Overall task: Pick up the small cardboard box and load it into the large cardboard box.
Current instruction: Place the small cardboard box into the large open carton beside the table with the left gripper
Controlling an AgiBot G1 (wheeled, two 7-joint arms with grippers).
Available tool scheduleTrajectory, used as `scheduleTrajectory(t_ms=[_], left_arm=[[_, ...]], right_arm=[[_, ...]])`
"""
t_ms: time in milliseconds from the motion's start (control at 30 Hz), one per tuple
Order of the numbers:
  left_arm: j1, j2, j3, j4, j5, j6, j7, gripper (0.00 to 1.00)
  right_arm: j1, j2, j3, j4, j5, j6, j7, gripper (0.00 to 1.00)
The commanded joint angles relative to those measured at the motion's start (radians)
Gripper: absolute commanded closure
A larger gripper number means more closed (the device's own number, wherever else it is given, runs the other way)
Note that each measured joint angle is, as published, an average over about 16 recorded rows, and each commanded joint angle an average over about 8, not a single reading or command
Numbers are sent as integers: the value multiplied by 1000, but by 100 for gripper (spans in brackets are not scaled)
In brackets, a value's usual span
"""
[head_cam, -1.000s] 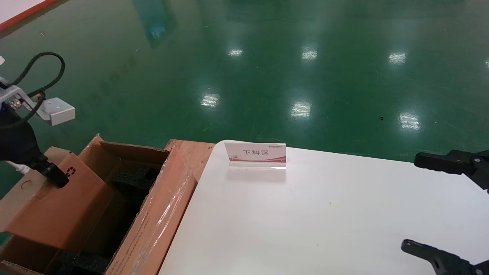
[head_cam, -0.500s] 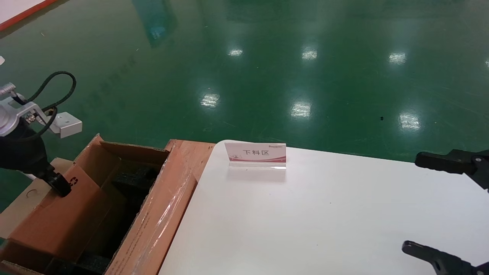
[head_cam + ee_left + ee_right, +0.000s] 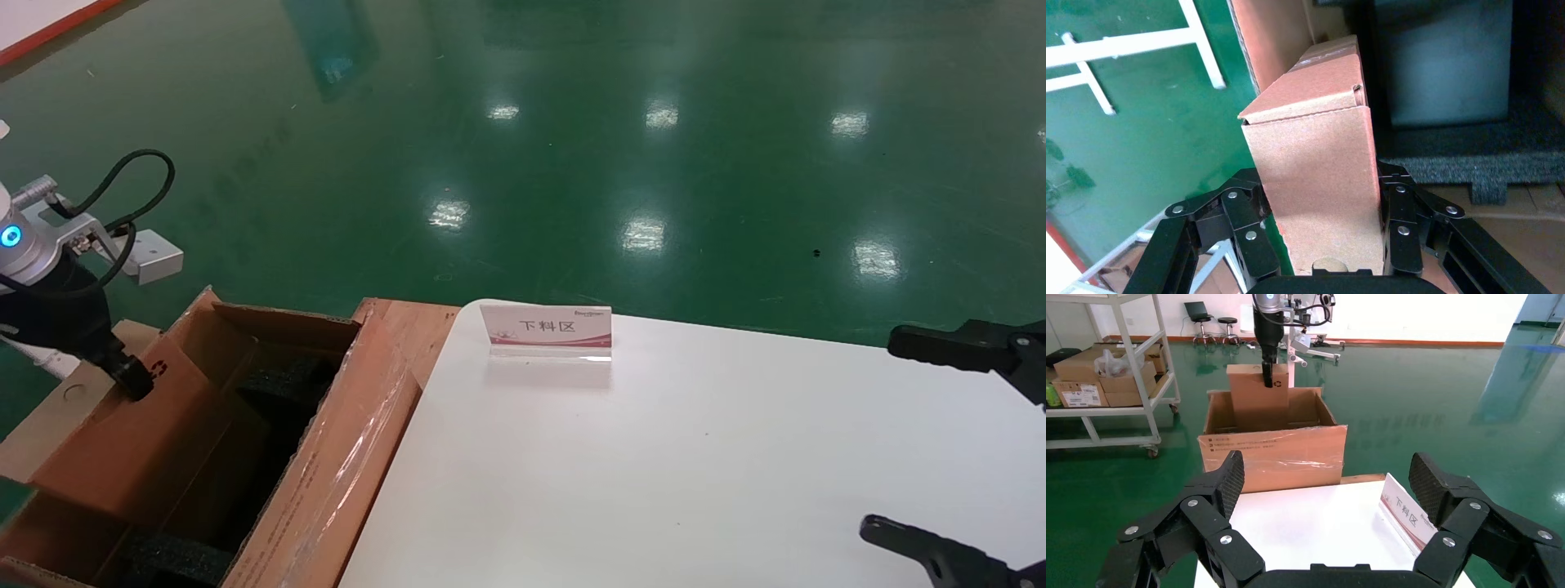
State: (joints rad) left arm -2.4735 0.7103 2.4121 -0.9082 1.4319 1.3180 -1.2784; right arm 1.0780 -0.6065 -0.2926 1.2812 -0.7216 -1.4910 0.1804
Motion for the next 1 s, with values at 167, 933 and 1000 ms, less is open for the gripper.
scheduleTrajectory(t_ms=[167,933,1000], left_arm=[[24,12,-3,28,0,-23,10,100],[93,48,-10,114,-6,-66,54,100],[104,51,-9,120,-7,-71,55,100]], right_arm=[[0,0,0,0,0,0,0,0],[0,1,-2,0,1,1,-1,0],[0,1,-2,0,1,1,-1,0]])
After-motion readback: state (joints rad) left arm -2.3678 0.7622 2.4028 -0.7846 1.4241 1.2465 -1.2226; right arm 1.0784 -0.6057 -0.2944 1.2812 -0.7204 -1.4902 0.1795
